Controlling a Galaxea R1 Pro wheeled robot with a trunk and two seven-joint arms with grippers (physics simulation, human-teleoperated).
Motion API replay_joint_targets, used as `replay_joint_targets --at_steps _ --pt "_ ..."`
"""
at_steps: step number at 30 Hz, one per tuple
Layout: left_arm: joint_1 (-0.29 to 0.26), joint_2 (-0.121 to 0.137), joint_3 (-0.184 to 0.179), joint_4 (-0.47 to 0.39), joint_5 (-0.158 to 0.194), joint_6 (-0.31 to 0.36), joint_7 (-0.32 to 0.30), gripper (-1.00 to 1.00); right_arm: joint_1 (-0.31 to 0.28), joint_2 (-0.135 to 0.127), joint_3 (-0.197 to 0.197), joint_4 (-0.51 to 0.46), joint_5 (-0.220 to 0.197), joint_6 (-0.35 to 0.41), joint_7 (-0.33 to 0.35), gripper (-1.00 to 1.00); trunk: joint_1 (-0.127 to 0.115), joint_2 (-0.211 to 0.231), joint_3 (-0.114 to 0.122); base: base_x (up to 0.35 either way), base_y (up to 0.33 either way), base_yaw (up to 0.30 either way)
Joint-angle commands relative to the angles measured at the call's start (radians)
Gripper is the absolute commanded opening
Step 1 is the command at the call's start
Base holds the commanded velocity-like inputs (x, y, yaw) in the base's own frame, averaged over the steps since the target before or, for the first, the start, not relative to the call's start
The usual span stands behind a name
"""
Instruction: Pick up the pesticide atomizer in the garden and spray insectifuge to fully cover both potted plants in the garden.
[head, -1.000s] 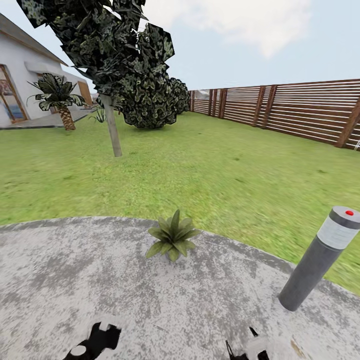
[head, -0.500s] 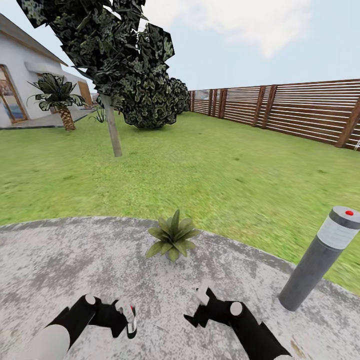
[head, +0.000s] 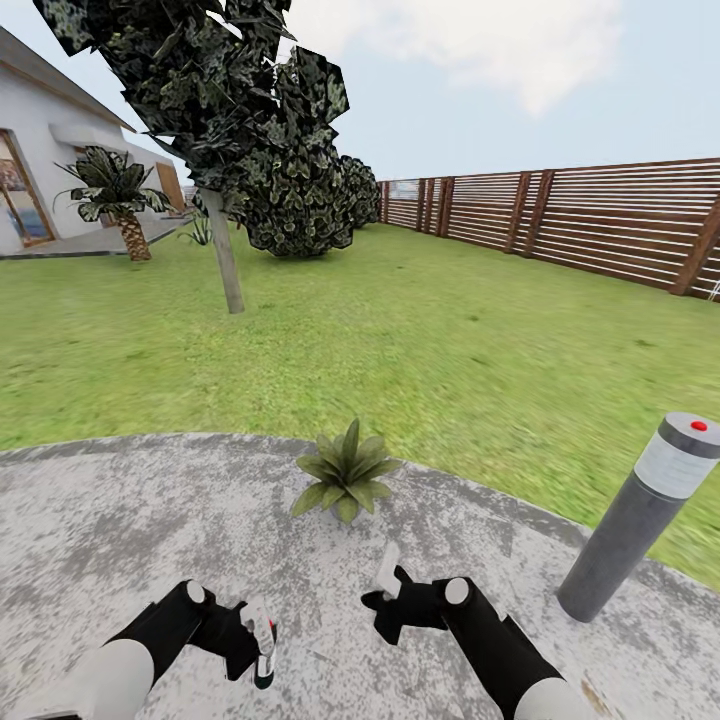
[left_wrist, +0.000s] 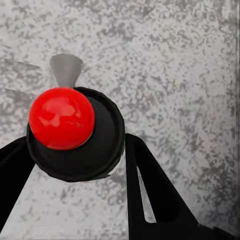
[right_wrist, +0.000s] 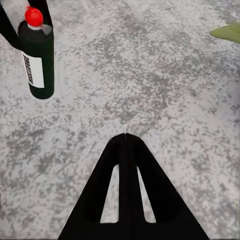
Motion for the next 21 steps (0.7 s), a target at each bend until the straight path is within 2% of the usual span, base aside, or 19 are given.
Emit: replay_joint_targets --at_steps 1,7,11,14,19,21 --pt "0.000 -0.005 0.008 -0.001 -0.010 -0.003 -0.005 -1.00 -0.001 0.000 0.000 -0.002 0.007 0.008 0.003 -1.00 0.000 0.000 -0.001 0.000 0.000 0.000" --pt "0.000 -0.061 0.009 -0.025 -0.061 -0.005 -0.007 -1.00 -0.003 0.002 0.006 -0.008 0.006 0.055 0.005 -1.00 0.000 0.000 -0.001 0.000 0.000 0.000" --pt "0.000 -0.089 0.008 -0.035 -0.067 -0.003 -0.022 -1.00 -0.003 0.003 0.088 -0.010 0.003 0.058 0.006 -1.00 0.000 0.000 -0.001 0.000 0.000 0.000" --pt "0.000 -0.095 0.009 -0.064 -0.066 0.000 -0.047 -1.00 -0.003 0.012 0.111 -0.016 0.002 0.059 0.007 -1.00 0.000 0.000 -0.001 0.000 0.000 0.000" --pt "0.000 -0.109 0.008 -0.080 -0.067 0.001 -0.056 -1.00 -0.003 0.029 0.115 -0.037 0.001 0.059 0.005 -1.00 0.000 0.000 -0.001 0.000 0.000 0.000" --pt "0.000 -0.113 -0.014 -0.080 -0.067 0.002 -0.056 -1.00 -0.004 0.038 0.115 -0.040 0.002 0.060 0.005 -1.00 0.000 0.000 -0.001 0.000 0.000 0.000"
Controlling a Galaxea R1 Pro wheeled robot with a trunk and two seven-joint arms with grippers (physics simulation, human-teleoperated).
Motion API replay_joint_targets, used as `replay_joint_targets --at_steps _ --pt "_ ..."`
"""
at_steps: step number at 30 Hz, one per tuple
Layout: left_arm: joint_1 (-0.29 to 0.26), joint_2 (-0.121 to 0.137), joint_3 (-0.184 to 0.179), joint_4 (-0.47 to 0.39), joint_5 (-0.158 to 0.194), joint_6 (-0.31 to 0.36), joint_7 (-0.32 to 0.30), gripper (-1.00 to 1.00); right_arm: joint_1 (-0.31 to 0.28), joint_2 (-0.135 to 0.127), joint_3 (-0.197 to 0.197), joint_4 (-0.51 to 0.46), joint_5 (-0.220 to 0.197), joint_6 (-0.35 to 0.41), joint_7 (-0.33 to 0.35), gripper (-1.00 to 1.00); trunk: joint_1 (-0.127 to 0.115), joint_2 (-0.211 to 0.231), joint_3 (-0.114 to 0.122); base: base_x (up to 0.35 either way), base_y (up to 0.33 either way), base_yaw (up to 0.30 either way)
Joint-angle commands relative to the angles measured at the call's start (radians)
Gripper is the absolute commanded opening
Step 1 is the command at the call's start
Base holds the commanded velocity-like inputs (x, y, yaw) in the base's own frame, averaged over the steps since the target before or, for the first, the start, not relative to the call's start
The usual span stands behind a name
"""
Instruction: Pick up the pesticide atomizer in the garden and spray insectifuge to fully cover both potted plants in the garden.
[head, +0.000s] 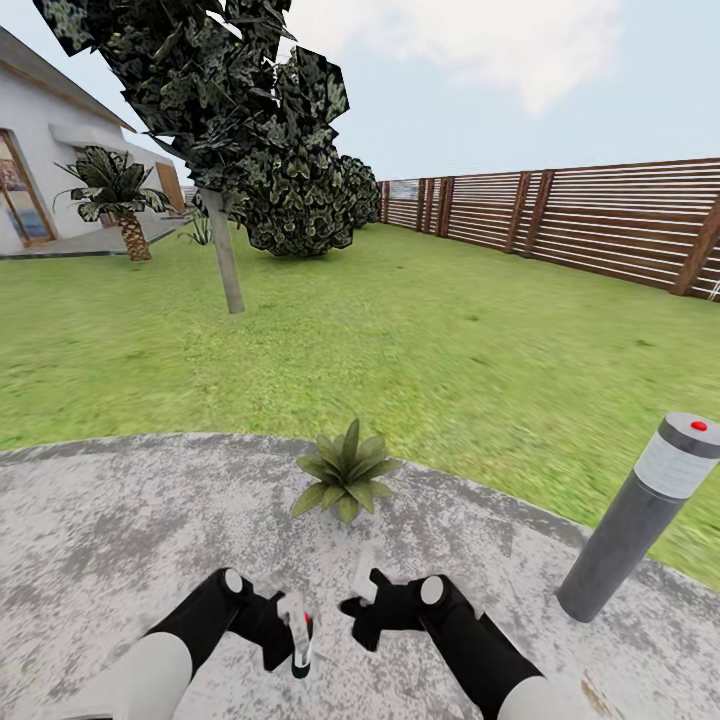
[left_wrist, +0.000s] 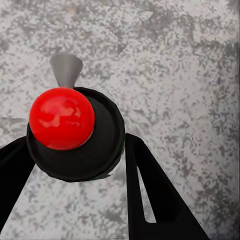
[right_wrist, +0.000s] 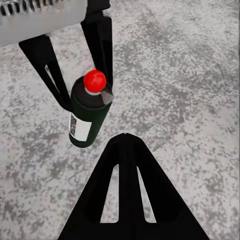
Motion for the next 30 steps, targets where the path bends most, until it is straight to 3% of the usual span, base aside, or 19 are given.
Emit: replay_joint_targets --at_steps 1,4,10,18,20,25,30 --pt "0.001 -0.002 -0.012 -0.001 -0.008 -0.001 -0.005 -1.00 -0.001 0.003 0.000 -0.002 0.003 0.006 0.004 -1.00 0.000 0.000 -0.001 0.000 0.000 0.000" --pt "0.002 -0.007 -0.039 -0.001 -0.005 0.001 -0.005 -1.00 -0.001 0.006 0.000 -0.003 0.003 0.006 0.004 -1.00 0.000 0.000 -0.001 0.000 0.000 0.000" --pt "0.002 -0.009 -0.044 -0.001 0.008 -0.006 -0.029 -1.00 -0.002 0.007 0.000 -0.002 0.003 0.006 0.004 -1.00 0.000 0.000 -0.001 0.000 0.000 0.000" --pt "0.002 -0.009 -0.043 -0.001 0.085 -0.014 -0.064 -1.00 -0.002 0.006 0.000 -0.001 0.003 0.005 0.004 -1.00 0.000 0.000 -0.001 0.000 0.000 0.000" --pt "0.002 -0.009 -0.042 -0.001 0.121 -0.016 -0.078 -1.00 -0.002 0.007 0.000 -0.001 0.003 0.005 0.004 -1.00 0.000 0.000 -0.001 0.000 0.000 0.000" --pt "0.005 -0.032 -0.042 -0.001 0.143 -0.025 -0.080 -1.00 -0.002 0.007 0.000 -0.001 0.003 0.005 0.004 -1.00 0.000 0.000 -0.001 0.000 0.000 0.000" --pt "0.005 -0.035 -0.043 -0.001 0.171 -0.025 -0.081 -1.00 -0.002 0.007 0.000 -0.001 0.003 0.005 0.004 -1.00 0.000 0.000 -0.001 0.000 0.000 0.000"
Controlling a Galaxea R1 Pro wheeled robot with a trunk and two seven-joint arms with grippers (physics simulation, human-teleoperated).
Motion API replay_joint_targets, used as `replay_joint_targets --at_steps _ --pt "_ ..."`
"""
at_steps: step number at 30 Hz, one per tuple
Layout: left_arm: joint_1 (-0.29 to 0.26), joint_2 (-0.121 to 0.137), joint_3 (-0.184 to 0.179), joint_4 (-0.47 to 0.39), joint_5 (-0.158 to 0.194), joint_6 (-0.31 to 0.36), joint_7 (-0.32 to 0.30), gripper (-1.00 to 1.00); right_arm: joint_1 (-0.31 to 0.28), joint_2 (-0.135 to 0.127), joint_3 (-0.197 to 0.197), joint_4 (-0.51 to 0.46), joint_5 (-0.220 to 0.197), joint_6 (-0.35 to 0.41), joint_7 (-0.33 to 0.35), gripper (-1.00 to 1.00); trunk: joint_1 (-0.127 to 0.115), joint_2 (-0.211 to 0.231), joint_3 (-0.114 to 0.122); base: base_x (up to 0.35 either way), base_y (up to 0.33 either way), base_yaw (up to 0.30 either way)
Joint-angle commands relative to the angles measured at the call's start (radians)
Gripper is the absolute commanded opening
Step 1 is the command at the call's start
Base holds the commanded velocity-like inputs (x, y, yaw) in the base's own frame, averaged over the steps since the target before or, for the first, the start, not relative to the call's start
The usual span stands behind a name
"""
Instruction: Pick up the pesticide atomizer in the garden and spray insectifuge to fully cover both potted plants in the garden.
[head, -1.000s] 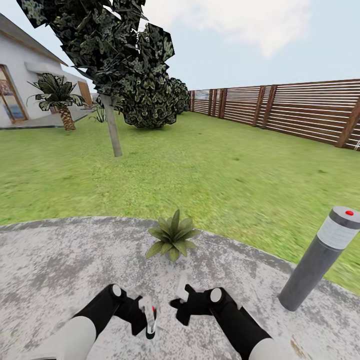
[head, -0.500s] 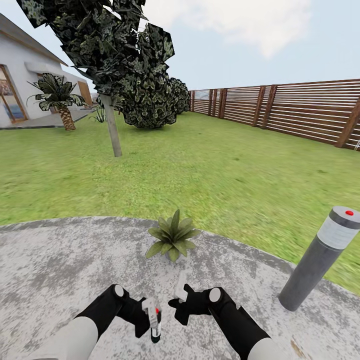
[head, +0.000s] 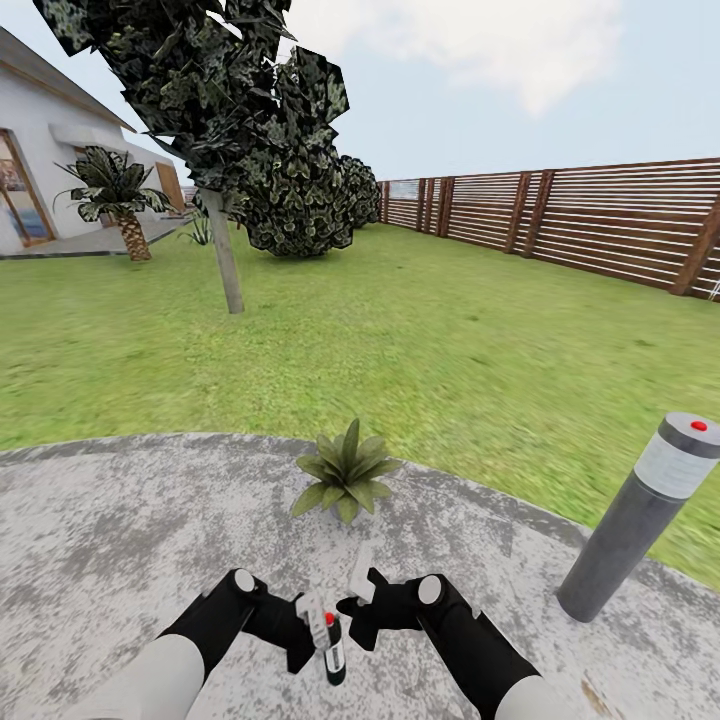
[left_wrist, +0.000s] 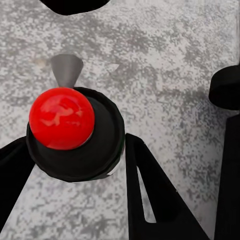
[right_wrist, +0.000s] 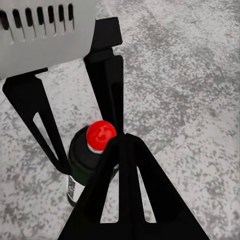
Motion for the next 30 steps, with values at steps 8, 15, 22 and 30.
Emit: replay_joint_targets --at_steps 8,15,22,30 --pt "-0.003 0.000 0.008 -0.001 0.001 -0.004 -0.005 -1.00 0.000 0.000 0.001 0.000 0.003 0.006 0.004 -1.00 0.000 0.000 -0.001 0.000 0.000 0.000" --pt "-0.004 -0.002 0.010 -0.002 0.002 -0.004 -0.017 -1.00 0.000 0.000 0.001 0.000 0.003 0.006 0.004 -1.00 0.000 0.000 -0.001 0.000 0.000 0.000" --pt "-0.005 -0.002 0.007 -0.003 0.040 -0.007 -0.029 -1.00 0.000 0.000 0.001 0.000 0.003 0.006 0.004 -1.00 0.000 0.000 -0.001 0.000 0.000 0.000" --pt "-0.006 -0.002 0.007 -0.003 0.043 -0.007 -0.033 -1.00 0.000 -0.001 0.001 0.002 0.003 0.005 0.004 -1.00 0.000 0.000 -0.001 0.000 0.000 0.000"
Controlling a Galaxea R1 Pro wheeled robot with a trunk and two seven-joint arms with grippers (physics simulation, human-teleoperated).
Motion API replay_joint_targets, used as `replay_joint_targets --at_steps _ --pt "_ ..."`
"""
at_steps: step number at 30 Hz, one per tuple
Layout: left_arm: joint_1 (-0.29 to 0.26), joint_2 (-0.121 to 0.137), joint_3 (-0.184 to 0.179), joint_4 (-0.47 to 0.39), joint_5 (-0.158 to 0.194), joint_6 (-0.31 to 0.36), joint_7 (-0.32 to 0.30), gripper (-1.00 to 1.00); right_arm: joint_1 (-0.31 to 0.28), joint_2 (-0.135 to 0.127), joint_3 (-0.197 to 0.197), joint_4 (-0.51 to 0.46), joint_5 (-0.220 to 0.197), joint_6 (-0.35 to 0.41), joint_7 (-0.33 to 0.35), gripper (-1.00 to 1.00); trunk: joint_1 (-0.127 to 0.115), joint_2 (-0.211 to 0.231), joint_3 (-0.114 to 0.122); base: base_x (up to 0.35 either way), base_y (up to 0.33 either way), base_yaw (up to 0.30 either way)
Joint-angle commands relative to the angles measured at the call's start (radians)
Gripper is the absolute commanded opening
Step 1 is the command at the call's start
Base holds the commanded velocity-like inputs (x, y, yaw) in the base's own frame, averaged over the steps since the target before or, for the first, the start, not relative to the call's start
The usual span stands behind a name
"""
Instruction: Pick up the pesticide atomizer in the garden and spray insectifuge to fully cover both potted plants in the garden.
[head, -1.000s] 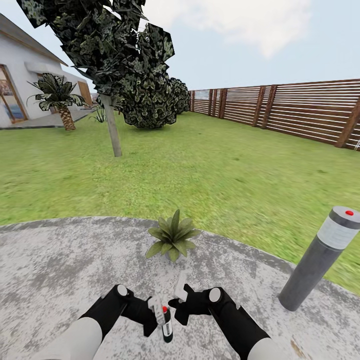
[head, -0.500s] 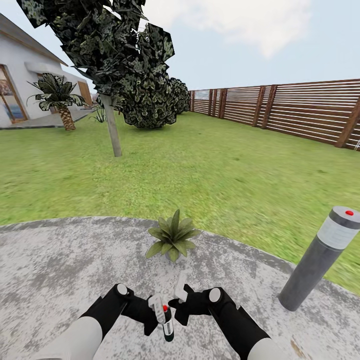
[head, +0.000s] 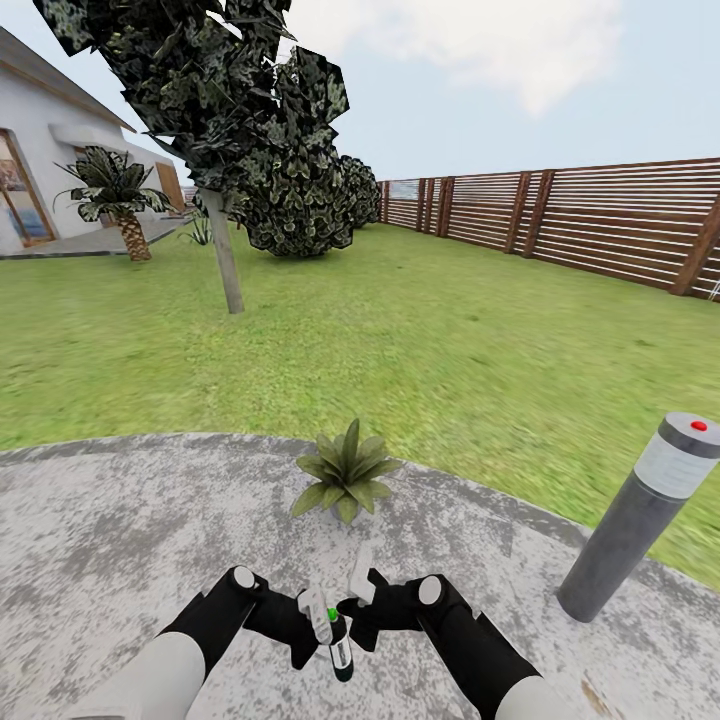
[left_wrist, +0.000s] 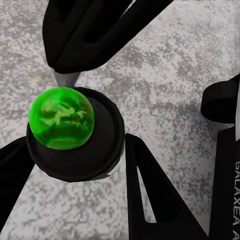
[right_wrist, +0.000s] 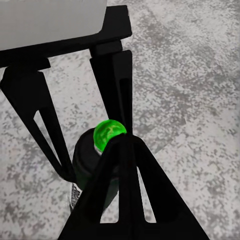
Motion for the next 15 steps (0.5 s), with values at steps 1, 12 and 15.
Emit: replay_joint_targets --at_steps 1,12,15 --pt "-0.001 -0.001 0.006 -0.001 -0.008 -0.005 -0.004 -1.00 0.000 0.000 0.000 -0.002 0.003 0.006 0.004 -1.00 0.000 0.000 -0.001 0.000 0.000 0.000" --pt "0.013 0.084 -0.006 0.002 -0.082 0.000 -0.001 -1.00 0.000 0.000 -0.001 -0.003 0.003 0.006 0.004 -1.00 0.000 0.000 -0.001 0.000 0.000 0.000" --pt "0.014 0.135 -0.006 0.002 -0.115 0.001 0.000 -1.00 0.000 0.000 -0.001 -0.002 0.003 0.006 0.004 -1.00 0.000 0.000 -0.001 0.000 0.000 0.000"
